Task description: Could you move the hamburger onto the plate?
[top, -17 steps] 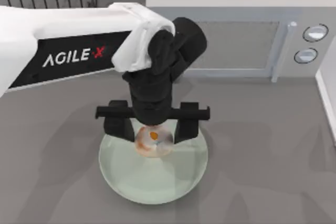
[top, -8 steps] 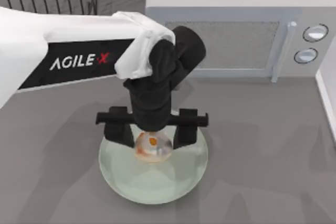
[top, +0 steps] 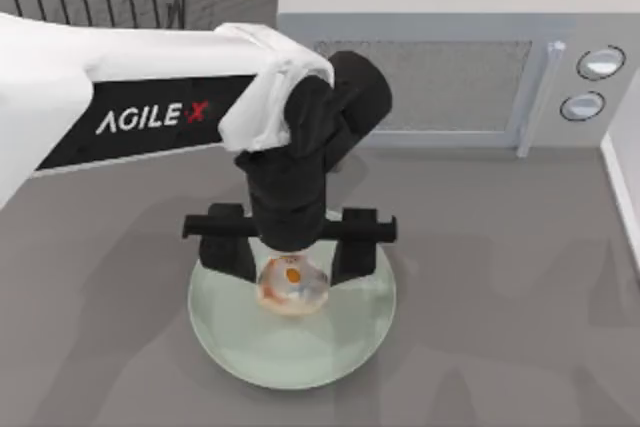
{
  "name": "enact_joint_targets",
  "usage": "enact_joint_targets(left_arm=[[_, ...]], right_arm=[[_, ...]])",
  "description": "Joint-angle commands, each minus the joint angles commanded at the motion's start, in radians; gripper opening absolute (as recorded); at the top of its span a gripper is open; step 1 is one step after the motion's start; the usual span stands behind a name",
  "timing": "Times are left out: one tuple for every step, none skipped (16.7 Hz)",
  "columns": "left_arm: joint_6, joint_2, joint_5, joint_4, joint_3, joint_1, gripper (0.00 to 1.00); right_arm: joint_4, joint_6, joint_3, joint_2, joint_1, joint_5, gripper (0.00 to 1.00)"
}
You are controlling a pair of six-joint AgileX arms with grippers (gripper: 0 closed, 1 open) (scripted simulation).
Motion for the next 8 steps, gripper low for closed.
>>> enact_joint_targets(left_arm=[[0.000, 0.000, 0.000, 0.000, 0.000, 0.000, 0.90], [0.000, 0.000, 0.000, 0.000, 0.000, 0.000, 0.98], [0.000, 0.000, 0.000, 0.000, 0.000, 0.000, 1.00], [0.000, 0.000, 0.000, 0.000, 0.000, 0.000, 1.00], [0.000, 0.000, 0.000, 0.000, 0.000, 0.000, 1.00], [0.000, 0.000, 0.000, 0.000, 0.000, 0.000, 1.00], [0.000, 0.000, 0.000, 0.000, 0.000, 0.000, 1.00], [0.000, 0.000, 0.000, 0.000, 0.000, 0.000, 1.00]], right_arm=[[0.000, 0.000, 0.000, 0.000, 0.000, 0.000, 1.00], [0.000, 0.000, 0.000, 0.000, 0.000, 0.000, 1.00], [0.000, 0.000, 0.000, 0.000, 0.000, 0.000, 1.00], [0.000, 0.000, 0.000, 0.000, 0.000, 0.000, 1.00], [0.000, 0.000, 0.000, 0.000, 0.000, 0.000, 1.00], [0.000, 0.000, 0.000, 0.000, 0.000, 0.000, 1.00], [0.000, 0.000, 0.000, 0.000, 0.000, 0.000, 1.00], [0.000, 0.000, 0.000, 0.000, 0.000, 0.000, 1.00]])
